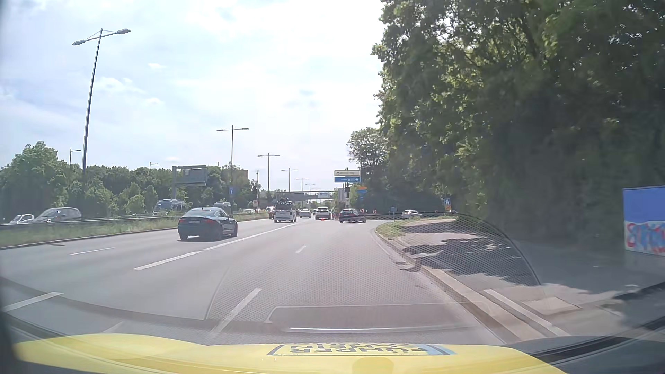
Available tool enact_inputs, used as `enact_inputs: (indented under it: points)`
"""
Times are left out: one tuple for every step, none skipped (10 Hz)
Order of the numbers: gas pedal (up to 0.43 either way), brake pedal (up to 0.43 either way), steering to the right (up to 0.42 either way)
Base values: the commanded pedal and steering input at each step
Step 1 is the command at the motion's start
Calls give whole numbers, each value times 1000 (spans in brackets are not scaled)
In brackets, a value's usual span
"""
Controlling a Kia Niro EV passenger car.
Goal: Follow the waypoints while adhering to traffic rules and regulations
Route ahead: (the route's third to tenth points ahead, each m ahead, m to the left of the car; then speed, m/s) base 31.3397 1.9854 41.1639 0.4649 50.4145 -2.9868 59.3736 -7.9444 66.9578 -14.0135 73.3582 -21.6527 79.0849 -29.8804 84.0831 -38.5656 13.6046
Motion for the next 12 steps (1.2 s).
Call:
enact_inputs:
  points:
    - [0,0,0]
    - [0,0,0]
    - [0,0,2]
    - [0,0,3]
    - [0,0,4]
    - [0,0,4]
    - [0,0,4]
    - [0,0,5]
    - [0,0,6]
    - [0,0,9]
    - [0,0,11]
    - [0,0,11]
